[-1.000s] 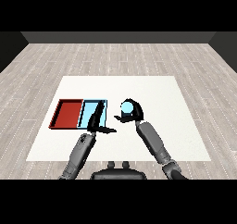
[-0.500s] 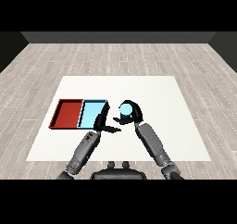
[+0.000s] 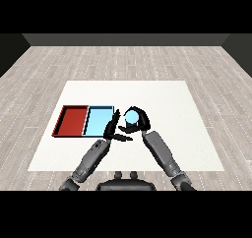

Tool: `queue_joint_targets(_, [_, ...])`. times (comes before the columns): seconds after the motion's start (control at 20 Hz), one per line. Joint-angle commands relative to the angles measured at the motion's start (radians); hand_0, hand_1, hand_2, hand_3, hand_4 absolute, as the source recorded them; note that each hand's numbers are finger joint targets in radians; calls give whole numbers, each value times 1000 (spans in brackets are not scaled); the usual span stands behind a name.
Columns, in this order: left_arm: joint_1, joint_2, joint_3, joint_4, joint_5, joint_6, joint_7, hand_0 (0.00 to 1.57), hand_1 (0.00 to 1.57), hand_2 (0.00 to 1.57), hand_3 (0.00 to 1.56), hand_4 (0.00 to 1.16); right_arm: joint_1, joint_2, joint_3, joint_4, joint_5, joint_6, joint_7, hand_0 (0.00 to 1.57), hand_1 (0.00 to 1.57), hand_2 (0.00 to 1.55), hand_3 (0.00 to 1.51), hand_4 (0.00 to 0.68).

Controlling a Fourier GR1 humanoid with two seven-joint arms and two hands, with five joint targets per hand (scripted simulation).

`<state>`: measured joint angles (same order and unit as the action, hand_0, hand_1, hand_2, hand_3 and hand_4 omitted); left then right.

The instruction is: Pick the blue can and put it in the blue box

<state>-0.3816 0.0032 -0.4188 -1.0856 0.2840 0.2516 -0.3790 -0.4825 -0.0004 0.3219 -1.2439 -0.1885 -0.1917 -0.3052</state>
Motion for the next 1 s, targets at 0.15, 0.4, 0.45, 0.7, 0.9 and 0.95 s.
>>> queue_joint_targets(0.15, [-52,-3,-53,62,69,31,-40,0,0,0,0,0,-31,0,-12,48,22,25,-14,1398,1398,1434,1397,657])
queue_joint_targets(0.4, [-36,-3,15,33,18,-46,-7,0,0,0,0,0,28,0,78,-98,40,-32,68,1416,1416,1430,1390,653])
queue_joint_targets(0.45, [-57,-3,-57,33,51,36,5,0,0,0,0,0,17,0,138,5,-27,-77,-36,1419,1419,1430,1388,651])
queue_joint_targets(0.7, [-34,-3,-69,2,63,39,11,0,0,0,0,0,-60,0,111,53,-36,-49,-6,1416,1416,1443,1396,626])
queue_joint_targets(0.9, [-70,-3,-39,57,54,-6,-52,0,0,0,0,101,-37,0,75,25,12,-10,-3,1363,1363,1442,1397,615])
queue_joint_targets(0.95, [-91,-3,-101,98,70,54,-98,0,0,0,0,174,-137,0,199,92,-108,-124,-18,1319,1319,1426,1395,617])
